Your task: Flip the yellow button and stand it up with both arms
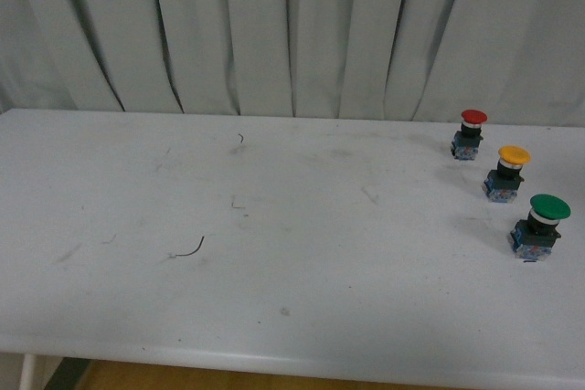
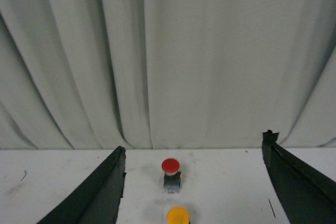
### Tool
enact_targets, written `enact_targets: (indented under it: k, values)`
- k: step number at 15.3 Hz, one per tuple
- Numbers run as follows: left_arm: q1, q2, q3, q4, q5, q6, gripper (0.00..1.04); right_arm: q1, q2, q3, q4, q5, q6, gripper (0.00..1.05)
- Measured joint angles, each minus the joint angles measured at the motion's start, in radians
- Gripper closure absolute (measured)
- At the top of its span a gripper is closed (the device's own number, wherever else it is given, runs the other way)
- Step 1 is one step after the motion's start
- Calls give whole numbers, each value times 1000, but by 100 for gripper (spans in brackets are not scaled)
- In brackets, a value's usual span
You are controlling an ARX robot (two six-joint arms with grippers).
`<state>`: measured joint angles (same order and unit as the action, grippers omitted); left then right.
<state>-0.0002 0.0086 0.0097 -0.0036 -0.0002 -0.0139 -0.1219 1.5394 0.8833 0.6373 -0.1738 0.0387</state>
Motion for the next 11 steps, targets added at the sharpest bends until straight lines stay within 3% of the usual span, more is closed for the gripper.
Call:
enact_targets:
  k: [2,3,5,11]
  values:
    - [0,0,0,0,0,0,7,97,-401,-308,-126,136,-25,45]
    - [0,0,0,0,0,0,7,126,-572,-442,-198,156,-32,58]
    - [0,0,0,0,0,0,7,122,-817,-621,-154,176,-32,103]
    - [0,0,0,0,0,0,7,122,-991,-776,-199,175,-36,103]
